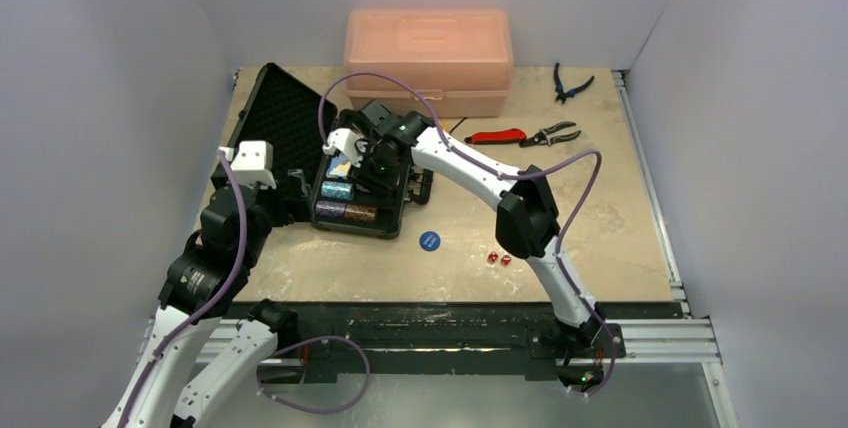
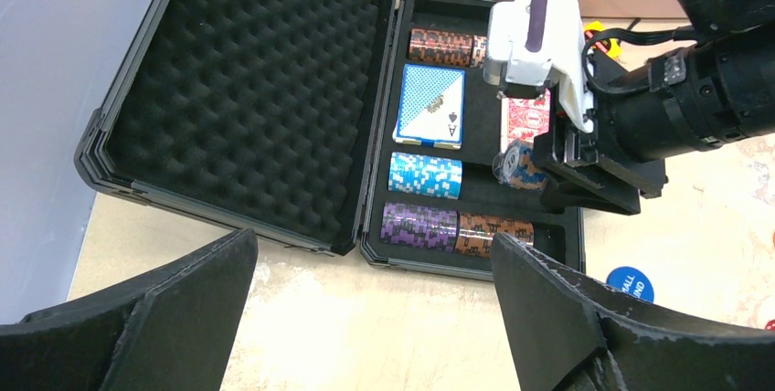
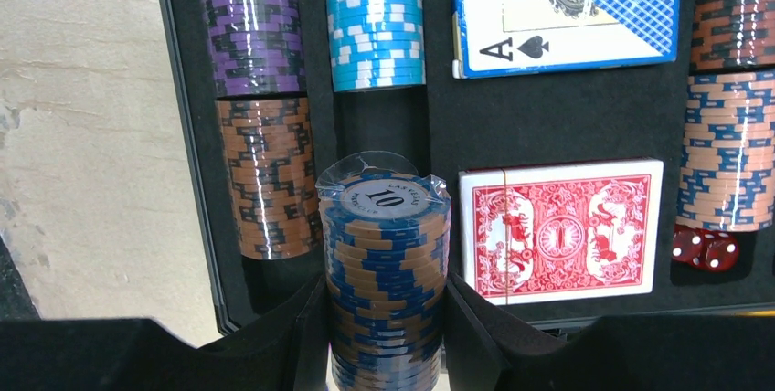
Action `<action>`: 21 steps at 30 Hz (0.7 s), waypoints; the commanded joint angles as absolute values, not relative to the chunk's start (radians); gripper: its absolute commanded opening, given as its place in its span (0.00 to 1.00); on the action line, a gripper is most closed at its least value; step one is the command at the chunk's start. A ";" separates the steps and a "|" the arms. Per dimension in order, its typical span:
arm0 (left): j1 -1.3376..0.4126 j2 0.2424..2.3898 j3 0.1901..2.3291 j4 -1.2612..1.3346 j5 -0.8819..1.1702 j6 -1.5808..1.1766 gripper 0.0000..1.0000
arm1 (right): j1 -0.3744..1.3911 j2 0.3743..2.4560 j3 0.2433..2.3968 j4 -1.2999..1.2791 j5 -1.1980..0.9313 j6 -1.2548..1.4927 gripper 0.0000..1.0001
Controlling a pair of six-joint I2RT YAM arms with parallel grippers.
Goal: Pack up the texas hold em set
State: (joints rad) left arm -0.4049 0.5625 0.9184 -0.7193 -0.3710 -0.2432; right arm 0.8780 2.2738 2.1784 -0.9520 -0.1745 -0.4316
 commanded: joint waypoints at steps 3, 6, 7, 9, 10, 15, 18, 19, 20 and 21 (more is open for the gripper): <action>-0.398 0.555 0.922 -0.689 -0.376 -0.238 1.00 | 0.897 2.277 2.249 -0.937 -0.130 -0.435 0.00; -0.397 0.555 0.922 -0.689 -0.377 -0.238 1.00 | 0.899 2.288 2.250 -0.938 -0.119 -0.435 0.00; -0.397 0.555 0.922 -0.689 -0.376 -0.238 1.00 | 0.899 2.290 2.248 -0.936 -0.118 -0.436 0.00; -0.397 0.557 0.923 -0.689 -0.374 -0.238 1.00 | 0.899 2.294 2.248 -0.933 -0.115 -0.434 0.00; -0.397 0.558 0.923 -0.689 -0.374 -0.238 1.00 | 0.899 2.296 2.249 -0.931 -0.114 -0.436 0.00; -0.397 0.558 0.922 -0.689 -0.374 -0.238 1.00 | 0.899 2.311 2.252 -0.927 -0.100 -0.438 0.03; -0.397 0.560 0.923 -0.688 -0.373 -0.238 1.00 | 0.900 2.316 2.250 -0.926 -0.090 -0.440 0.05; -0.397 0.560 0.922 -0.689 -0.374 -0.238 1.00 | 0.900 2.316 2.248 -0.923 -0.085 -0.441 0.06; -0.397 0.560 0.922 -0.689 -0.374 -0.238 1.00 | 0.900 2.316 2.244 -0.921 -0.080 -0.441 0.07; -0.397 0.560 0.922 -0.688 -0.374 -0.238 1.00 | 0.900 2.316 2.242 -0.919 -0.076 -0.441 0.09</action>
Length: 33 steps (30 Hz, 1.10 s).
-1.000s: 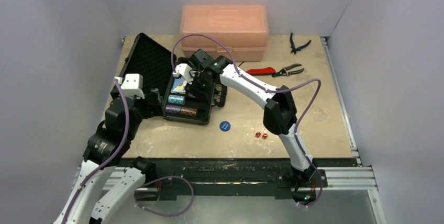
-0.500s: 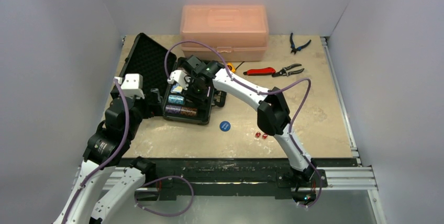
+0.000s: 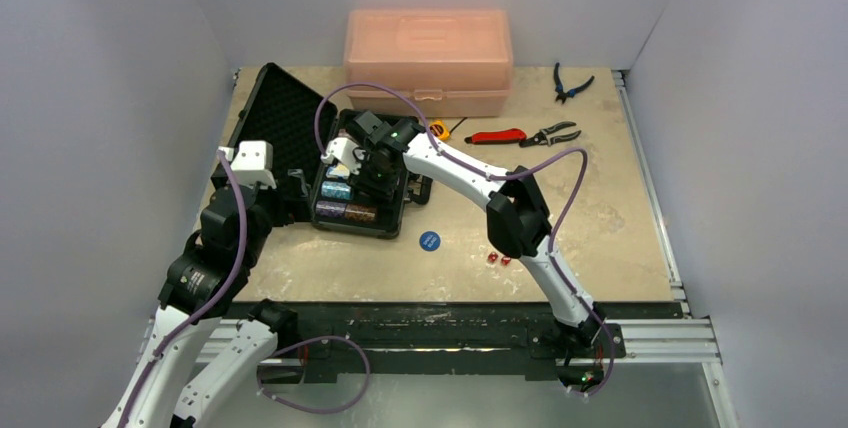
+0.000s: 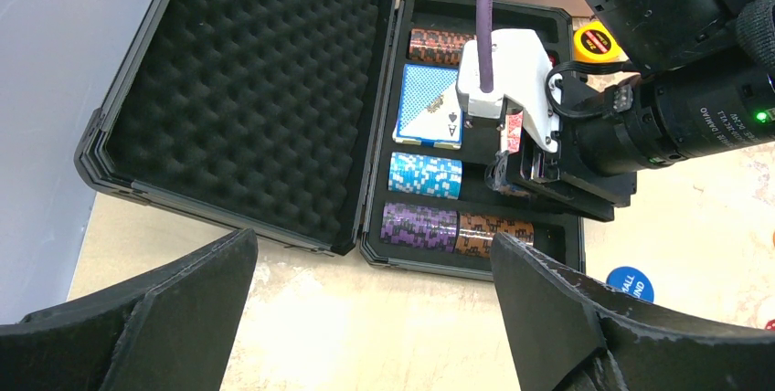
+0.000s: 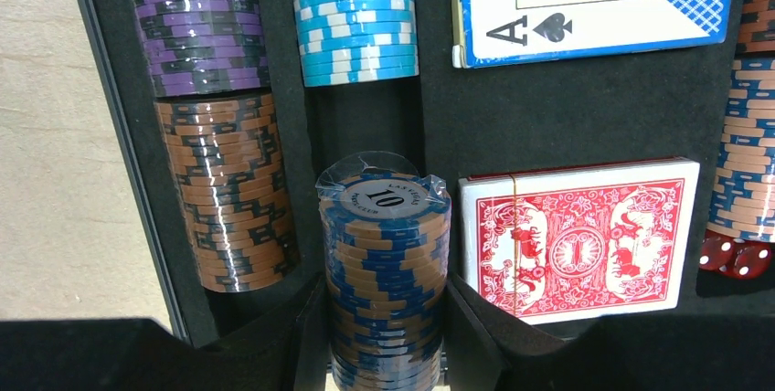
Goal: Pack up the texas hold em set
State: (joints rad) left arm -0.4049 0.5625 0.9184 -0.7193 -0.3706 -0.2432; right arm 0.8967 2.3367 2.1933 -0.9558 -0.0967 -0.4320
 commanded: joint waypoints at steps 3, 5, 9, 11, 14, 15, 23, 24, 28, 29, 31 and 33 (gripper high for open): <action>-0.397 0.561 0.923 -0.689 -0.374 -0.238 1.00 | 0.902 2.314 2.234 -0.914 -0.068 -0.442 0.16; -0.397 0.560 0.922 -0.688 -0.374 -0.239 1.00 | 0.903 2.310 2.227 -0.905 -0.065 -0.442 0.22; -0.398 0.561 0.922 -0.689 -0.374 -0.239 1.00 | 0.912 2.306 2.219 -0.893 -0.062 -0.445 0.34; -0.397 0.561 0.922 -0.688 -0.374 -0.237 1.00 | 0.915 2.306 2.214 -0.887 -0.057 -0.447 0.38; -0.397 0.563 0.923 -0.688 -0.376 -0.238 1.00 | 0.917 2.306 2.209 -0.882 -0.049 -0.448 0.43; -0.397 0.563 0.922 -0.688 -0.376 -0.237 1.00 | 0.917 2.308 2.208 -0.882 -0.046 -0.447 0.44; -0.397 0.563 0.922 -0.687 -0.376 -0.238 1.00 | 0.920 2.298 2.192 -0.871 -0.037 -0.447 0.53; -0.398 0.563 0.923 -0.689 -0.377 -0.238 1.00 | 0.920 2.298 2.191 -0.870 -0.037 -0.445 0.53; -0.397 0.564 0.923 -0.688 -0.379 -0.238 1.00 | 0.921 2.288 2.170 -0.858 -0.032 -0.444 0.56; -0.397 0.563 0.923 -0.689 -0.379 -0.238 1.00 | 0.921 2.283 2.163 -0.852 -0.028 -0.443 0.57; -0.397 0.564 0.923 -0.688 -0.379 -0.238 1.00 | 0.922 2.270 2.150 -0.841 -0.026 -0.443 0.57; -0.397 0.565 0.923 -0.689 -0.378 -0.238 1.00 | 0.922 2.250 2.141 -0.832 -0.027 -0.441 0.57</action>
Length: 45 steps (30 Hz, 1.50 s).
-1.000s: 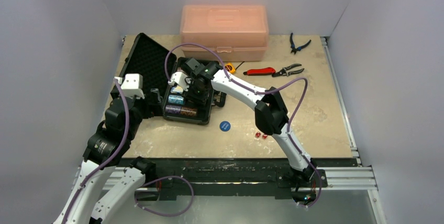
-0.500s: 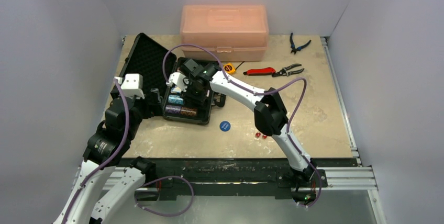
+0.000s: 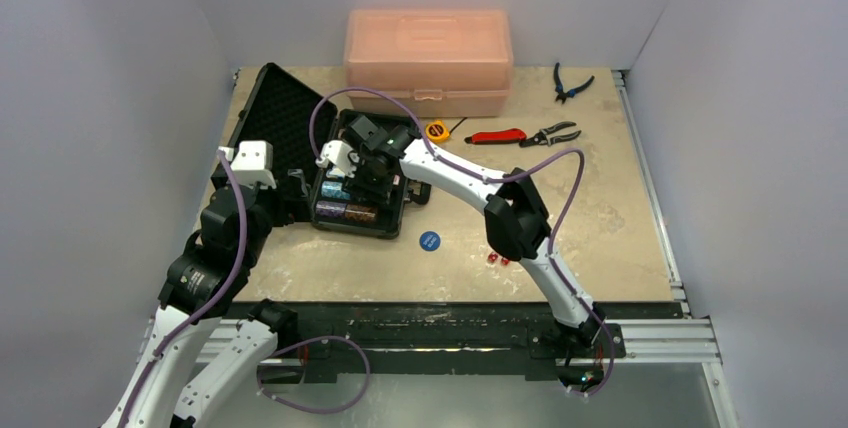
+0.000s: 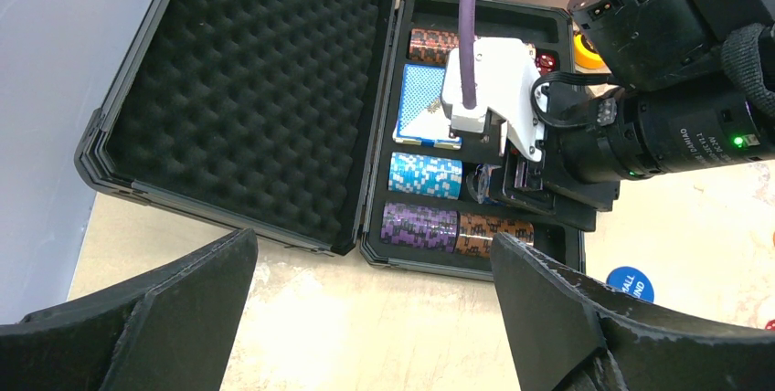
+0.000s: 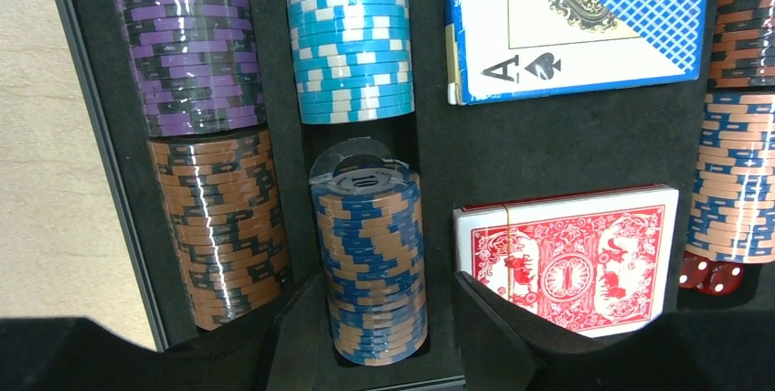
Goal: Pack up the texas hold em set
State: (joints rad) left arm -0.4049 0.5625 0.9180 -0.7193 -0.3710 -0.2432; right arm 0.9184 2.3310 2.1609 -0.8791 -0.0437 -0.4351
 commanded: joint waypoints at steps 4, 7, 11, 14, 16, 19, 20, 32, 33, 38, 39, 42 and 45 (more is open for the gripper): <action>-0.397 0.565 0.923 -0.688 -0.379 -0.238 1.00 | 0.921 2.184 2.118 -0.807 -0.042 -0.428 0.59; -0.397 0.565 0.923 -0.688 -0.377 -0.238 1.00 | 0.920 2.112 2.078 -0.767 -0.060 -0.414 0.60; -0.398 0.564 0.923 -0.687 -0.377 -0.238 1.00 | 0.917 1.995 1.966 -0.679 -0.052 -0.393 0.62; -0.397 0.567 0.923 -0.688 -0.379 -0.238 1.00 | 0.913 1.903 1.861 -0.610 -0.025 -0.364 0.63; -0.397 0.568 0.923 -0.688 -0.379 -0.238 1.00 | 0.913 1.840 1.775 -0.562 -0.015 -0.334 0.63; -0.397 0.569 0.924 -0.686 -0.380 -0.237 1.00 | 0.913 1.750 1.658 -0.493 0.005 -0.268 0.63; -0.397 0.570 0.924 -0.686 -0.380 -0.236 1.00 | 0.913 1.727 1.620 -0.464 0.026 -0.248 0.63; -0.397 0.603 0.924 -0.681 -0.380 -0.233 1.00 | 0.927 1.586 1.258 -0.218 0.073 0.102 0.58; -0.397 0.607 0.924 -0.682 -0.382 -0.234 1.00 | 0.927 1.589 1.246 -0.211 0.081 0.112 0.57; -0.397 0.621 0.922 -0.681 -0.393 -0.231 1.00 | 0.927 1.624 1.228 -0.202 0.120 0.133 0.41; -0.397 0.624 0.922 -0.681 -0.396 -0.228 1.00 | 0.927 1.630 1.227 -0.199 0.116 0.135 0.38; -0.397 0.624 0.922 -0.684 -0.431 -0.221 1.00 | 0.927 1.650 1.229 -0.185 0.084 0.131 0.31; -0.397 0.617 0.917 -0.679 -0.458 -0.215 1.00 | 0.927 1.664 1.224 -0.171 0.066 0.128 0.22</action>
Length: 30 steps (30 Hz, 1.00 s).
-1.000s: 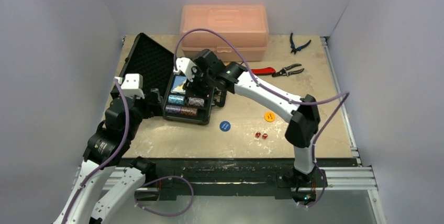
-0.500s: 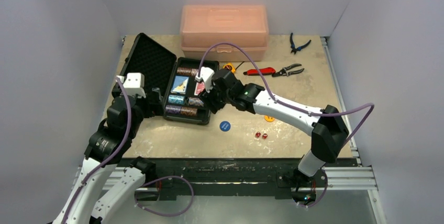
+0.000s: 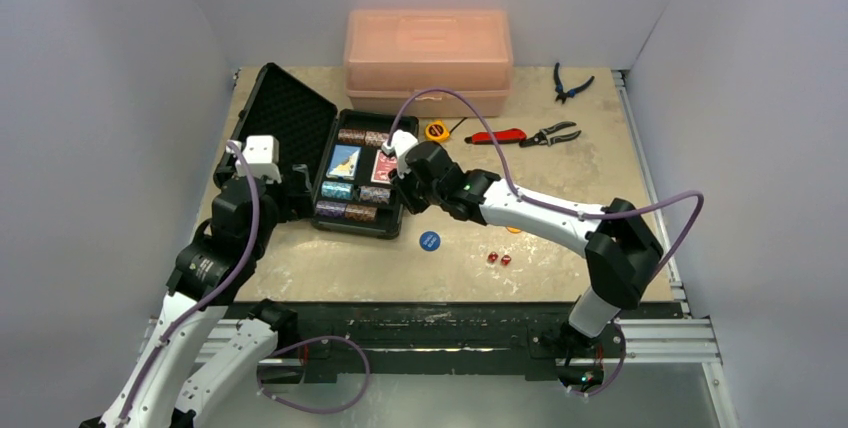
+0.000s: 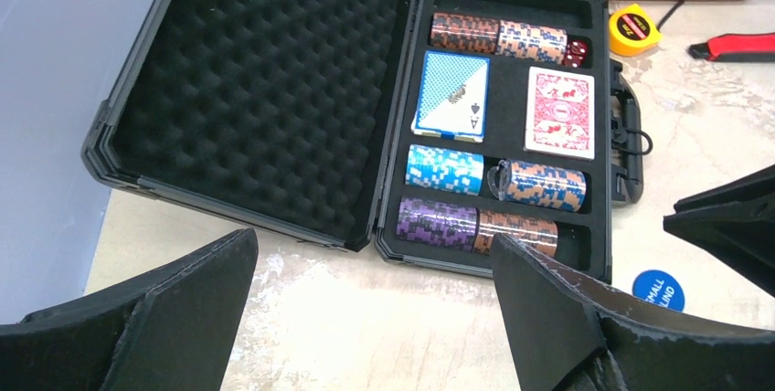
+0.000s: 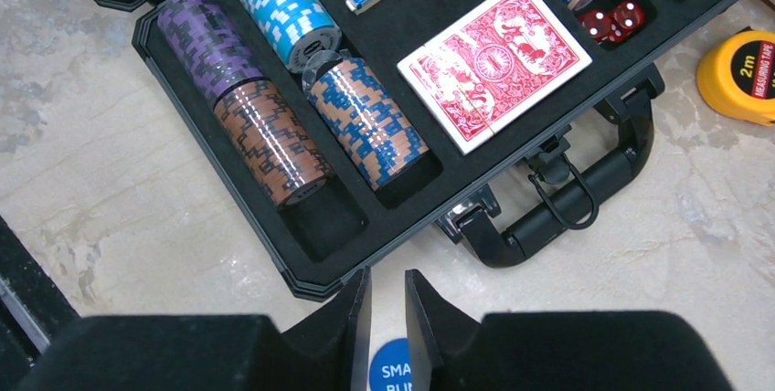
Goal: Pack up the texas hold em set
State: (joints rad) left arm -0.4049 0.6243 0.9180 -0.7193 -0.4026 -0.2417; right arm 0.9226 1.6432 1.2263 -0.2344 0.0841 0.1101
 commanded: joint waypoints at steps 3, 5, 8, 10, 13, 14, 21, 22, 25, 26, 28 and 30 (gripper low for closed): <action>-0.397 0.620 0.911 -0.667 -0.462 -0.207 1.00 | 0.927 1.682 1.214 -0.155 0.060 0.118 0.14; -0.397 0.629 0.913 -0.659 -0.461 -0.204 1.00 | 0.927 1.699 1.217 -0.150 0.060 0.108 0.06; -0.398 0.639 0.913 -0.651 -0.462 -0.195 1.00 | 0.927 1.725 1.225 -0.143 0.049 0.099 0.00; -0.397 0.642 0.911 -0.645 -0.466 -0.192 1.00 | 0.927 1.737 1.230 -0.137 0.044 0.094 0.00; -0.397 0.650 0.907 -0.638 -0.475 -0.187 1.00 | 0.926 1.752 1.233 -0.129 0.034 0.088 0.00; -0.397 0.656 0.906 -0.635 -0.478 -0.187 1.00 | 0.927 1.758 1.235 -0.125 0.028 0.087 0.00; -0.397 0.696 0.919 -0.641 -0.478 -0.185 1.00 | 0.927 1.797 1.244 -0.102 0.003 0.081 0.00; -0.397 0.696 0.919 -0.640 -0.478 -0.185 1.00 | 0.927 1.799 1.243 -0.098 -0.015 0.083 0.00; -0.397 0.693 0.916 -0.637 -0.477 -0.185 1.00 | 0.927 1.812 1.243 -0.085 -0.034 0.088 0.00; -0.397 0.694 0.916 -0.635 -0.478 -0.184 1.00 | 0.927 1.818 1.247 -0.083 -0.030 0.091 0.00; -0.397 0.696 0.916 -0.635 -0.477 -0.184 1.00 | 0.927 1.833 1.257 -0.085 -0.004 0.096 0.00; -0.397 0.698 0.916 -0.635 -0.477 -0.184 1.00 | 0.926 1.847 1.268 -0.089 0.030 0.097 0.00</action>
